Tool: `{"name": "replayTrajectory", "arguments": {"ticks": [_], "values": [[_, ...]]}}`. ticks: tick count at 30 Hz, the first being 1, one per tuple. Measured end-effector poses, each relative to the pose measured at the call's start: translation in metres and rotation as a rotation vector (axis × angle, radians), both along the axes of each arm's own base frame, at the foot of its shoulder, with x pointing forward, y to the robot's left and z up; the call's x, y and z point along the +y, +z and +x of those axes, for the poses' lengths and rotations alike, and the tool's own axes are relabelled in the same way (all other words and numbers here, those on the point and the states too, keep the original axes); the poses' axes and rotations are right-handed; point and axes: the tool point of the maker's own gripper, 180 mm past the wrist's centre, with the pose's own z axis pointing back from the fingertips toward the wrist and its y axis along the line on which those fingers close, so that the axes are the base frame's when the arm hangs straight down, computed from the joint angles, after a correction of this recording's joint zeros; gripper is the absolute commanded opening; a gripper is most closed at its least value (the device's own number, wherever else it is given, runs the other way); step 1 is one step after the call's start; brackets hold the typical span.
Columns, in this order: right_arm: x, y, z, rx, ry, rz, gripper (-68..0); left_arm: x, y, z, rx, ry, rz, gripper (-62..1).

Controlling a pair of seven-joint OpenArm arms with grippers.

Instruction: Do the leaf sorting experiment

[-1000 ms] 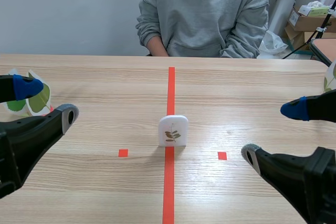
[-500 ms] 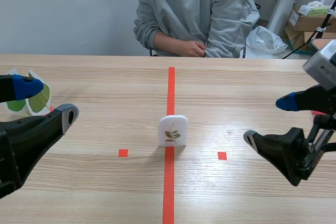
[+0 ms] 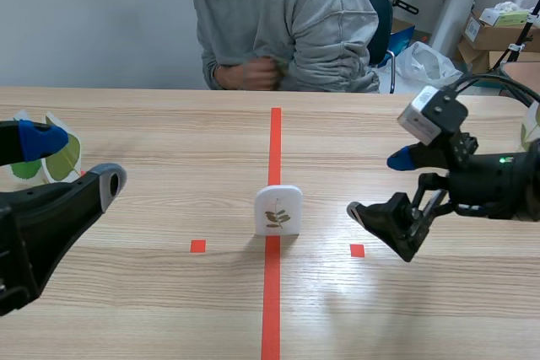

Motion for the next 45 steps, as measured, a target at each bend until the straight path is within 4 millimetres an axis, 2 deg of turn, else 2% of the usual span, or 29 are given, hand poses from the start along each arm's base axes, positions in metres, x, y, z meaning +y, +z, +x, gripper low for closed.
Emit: {"name": "replayTrajectory", "arguments": {"ticks": [9,18,27,33,35,40,45], "values": [[0.046,-0.012,0.017,-0.017,0.089,0.017,-6.6,0.001,0.0,0.0,0.001,0.021,-0.017,-15.9],[0.085,-0.032,0.028,-0.022,0.089,-0.012,-6.7,0.001,0.0,0.0,0.001,0.021,-0.017,-15.9],[0.11,-0.051,0.024,0.017,0.089,-0.018,-6.7,0.001,0.0,0.0,0.001,0.02,-0.017,-15.9],[0.12,-0.049,0.025,0.007,0.076,-0.005,-7.5,0.001,0.0,0.0,0.001,0.02,-0.016,-15.9],[0.121,-0.049,0.025,0.007,0.08,-0.001,-12.4,0.001,0.0,0.0,0.001,0.02,-0.017,-15.9],[0.121,-0.049,0.025,0.007,0.079,-0.001,-32.6,0.001,0.0,0.0,0.001,0.02,-0.016,-15.9],[0.121,-0.049,0.025,0.007,0.079,-0.001,-44.0,0.001,0.0,0.0,0.001,0.02,-0.016,-15.9]]}}
